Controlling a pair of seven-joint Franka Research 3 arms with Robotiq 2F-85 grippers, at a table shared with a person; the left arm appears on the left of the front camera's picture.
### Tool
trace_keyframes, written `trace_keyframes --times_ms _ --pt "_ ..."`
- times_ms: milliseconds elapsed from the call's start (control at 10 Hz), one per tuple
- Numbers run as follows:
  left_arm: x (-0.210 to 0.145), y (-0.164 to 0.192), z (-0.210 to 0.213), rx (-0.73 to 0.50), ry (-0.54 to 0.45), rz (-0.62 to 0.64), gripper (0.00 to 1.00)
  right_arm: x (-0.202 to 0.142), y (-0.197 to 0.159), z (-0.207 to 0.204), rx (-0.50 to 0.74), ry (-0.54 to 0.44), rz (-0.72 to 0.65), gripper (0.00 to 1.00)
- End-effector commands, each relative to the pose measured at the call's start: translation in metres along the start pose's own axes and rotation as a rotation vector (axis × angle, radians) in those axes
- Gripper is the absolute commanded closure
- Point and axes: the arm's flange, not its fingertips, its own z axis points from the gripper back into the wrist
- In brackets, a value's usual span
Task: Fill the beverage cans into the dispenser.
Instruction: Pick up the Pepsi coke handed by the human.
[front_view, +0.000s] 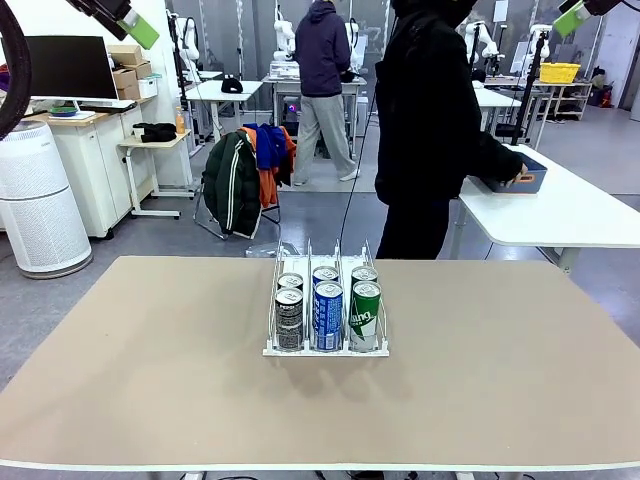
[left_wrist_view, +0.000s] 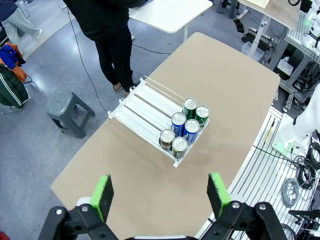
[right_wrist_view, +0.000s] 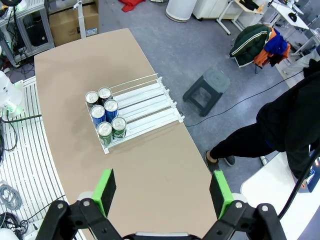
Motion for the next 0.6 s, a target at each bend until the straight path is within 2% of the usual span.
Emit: trace_keyframes --times_ms 0,500 --pt "-0.0001 0.0002 -0.0001 0.0 -0.001 0.0 0.0 0.0003 0.0006 0.0006 -0.001 -0.001 0.0 0.0" --pt "-0.0001 0.0002 -0.0001 0.0 -0.001 0.0 0.0 0.0003 0.0006 0.0006 -0.001 -0.001 0.0 0.0"
